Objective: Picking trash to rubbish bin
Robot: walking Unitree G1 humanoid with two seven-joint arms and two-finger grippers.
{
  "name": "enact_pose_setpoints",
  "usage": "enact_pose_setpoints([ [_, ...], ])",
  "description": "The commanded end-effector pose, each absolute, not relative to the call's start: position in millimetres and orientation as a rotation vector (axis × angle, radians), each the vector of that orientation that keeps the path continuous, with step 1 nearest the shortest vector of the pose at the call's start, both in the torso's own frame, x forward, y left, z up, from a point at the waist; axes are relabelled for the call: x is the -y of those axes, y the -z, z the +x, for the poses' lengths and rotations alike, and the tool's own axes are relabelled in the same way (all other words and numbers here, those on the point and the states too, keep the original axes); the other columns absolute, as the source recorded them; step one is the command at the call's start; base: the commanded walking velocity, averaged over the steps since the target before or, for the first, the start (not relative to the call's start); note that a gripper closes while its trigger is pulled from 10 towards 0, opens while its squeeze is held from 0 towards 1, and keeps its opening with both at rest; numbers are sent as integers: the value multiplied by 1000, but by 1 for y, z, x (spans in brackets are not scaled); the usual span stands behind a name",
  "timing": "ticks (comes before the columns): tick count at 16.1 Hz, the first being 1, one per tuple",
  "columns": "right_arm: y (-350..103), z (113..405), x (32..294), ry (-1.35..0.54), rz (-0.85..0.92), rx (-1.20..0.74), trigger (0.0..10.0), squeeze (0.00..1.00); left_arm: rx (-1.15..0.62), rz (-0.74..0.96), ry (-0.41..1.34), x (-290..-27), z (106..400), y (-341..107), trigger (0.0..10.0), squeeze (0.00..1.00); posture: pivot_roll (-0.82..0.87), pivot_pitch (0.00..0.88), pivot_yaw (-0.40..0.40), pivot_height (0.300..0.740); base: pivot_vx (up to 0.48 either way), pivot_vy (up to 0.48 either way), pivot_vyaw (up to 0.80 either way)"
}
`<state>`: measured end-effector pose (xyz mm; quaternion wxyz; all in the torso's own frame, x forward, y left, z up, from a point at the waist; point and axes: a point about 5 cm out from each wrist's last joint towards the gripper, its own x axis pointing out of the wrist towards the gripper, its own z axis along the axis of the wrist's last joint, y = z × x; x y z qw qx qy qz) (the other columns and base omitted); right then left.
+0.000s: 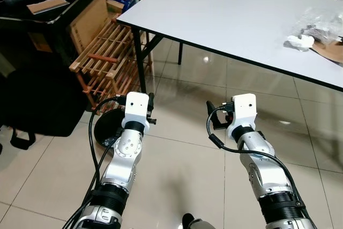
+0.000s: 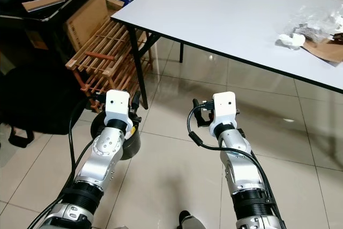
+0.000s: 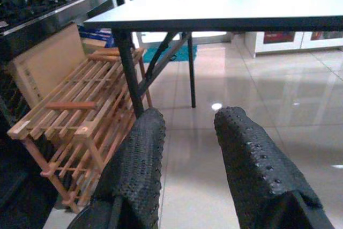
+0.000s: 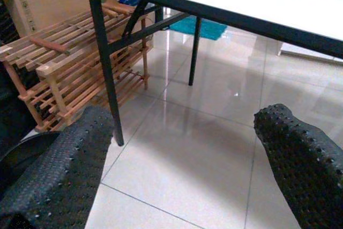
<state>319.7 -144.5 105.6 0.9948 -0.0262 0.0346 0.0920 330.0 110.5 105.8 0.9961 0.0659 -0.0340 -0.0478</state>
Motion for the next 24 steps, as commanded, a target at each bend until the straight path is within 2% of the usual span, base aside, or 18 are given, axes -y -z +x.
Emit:
enact_pose_setpoints([
  [1, -106, 321, 142, -195, -50, -79, 10000, 0, 60, 128, 102, -111, 330, -105, 10000, 0, -70, 103, 20, 740, 0, 0, -800],
  [21, -106, 322, 138, -207, -49, -78, 10000, 0, 62, 145, 121, -107, 331, -106, 10000, 0, -69, 95, 21, 740, 14, 0, -800],
  [24, -108, 321, 138, -206, -48, -62, 10000, 0, 61, 148, 125, -107, 331, -106, 10000, 0, -70, 97, 22, 740, 0, 0, 0],
])
